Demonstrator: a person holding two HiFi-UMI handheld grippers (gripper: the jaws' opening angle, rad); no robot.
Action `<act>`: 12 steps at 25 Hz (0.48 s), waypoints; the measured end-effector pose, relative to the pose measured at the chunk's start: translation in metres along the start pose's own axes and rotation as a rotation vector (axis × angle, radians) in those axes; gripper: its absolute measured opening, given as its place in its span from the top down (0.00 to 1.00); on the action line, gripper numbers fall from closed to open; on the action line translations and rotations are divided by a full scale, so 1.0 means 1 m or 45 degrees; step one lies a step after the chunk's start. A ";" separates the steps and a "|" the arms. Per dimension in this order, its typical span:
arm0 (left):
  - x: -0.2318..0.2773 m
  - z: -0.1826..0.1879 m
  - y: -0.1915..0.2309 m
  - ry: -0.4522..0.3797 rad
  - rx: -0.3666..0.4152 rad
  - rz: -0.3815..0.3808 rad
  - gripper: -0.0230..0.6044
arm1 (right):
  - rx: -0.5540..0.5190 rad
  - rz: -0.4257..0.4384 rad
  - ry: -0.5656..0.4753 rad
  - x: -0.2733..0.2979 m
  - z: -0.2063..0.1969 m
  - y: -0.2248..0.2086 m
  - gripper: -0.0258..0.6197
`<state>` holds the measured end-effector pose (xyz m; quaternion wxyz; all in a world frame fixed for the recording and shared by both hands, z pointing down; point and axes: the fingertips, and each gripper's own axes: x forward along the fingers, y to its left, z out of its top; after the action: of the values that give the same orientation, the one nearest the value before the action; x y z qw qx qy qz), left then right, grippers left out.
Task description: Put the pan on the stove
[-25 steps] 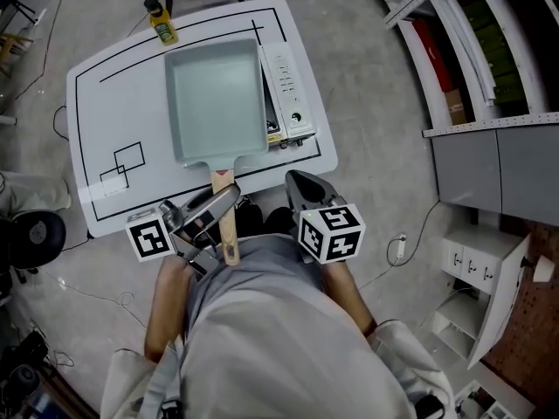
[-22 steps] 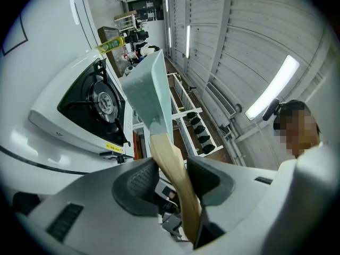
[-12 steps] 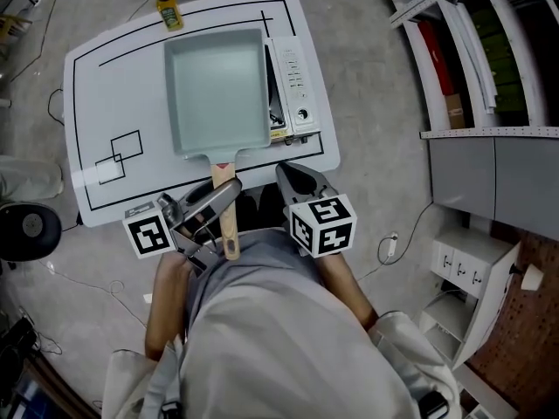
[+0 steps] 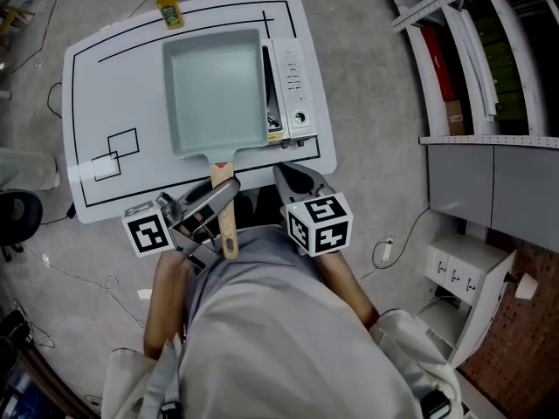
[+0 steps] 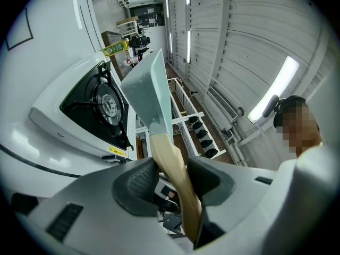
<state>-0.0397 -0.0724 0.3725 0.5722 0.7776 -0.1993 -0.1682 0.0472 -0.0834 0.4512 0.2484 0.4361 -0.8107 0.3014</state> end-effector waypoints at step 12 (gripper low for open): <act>0.008 -0.002 0.011 -0.038 -0.029 0.019 0.70 | -0.015 0.032 0.029 0.005 0.004 -0.017 0.94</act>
<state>-0.0329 -0.0780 0.3828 0.5792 0.7668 -0.2117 -0.1778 0.0586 -0.0959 0.4562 0.2566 0.4209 -0.8150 0.3047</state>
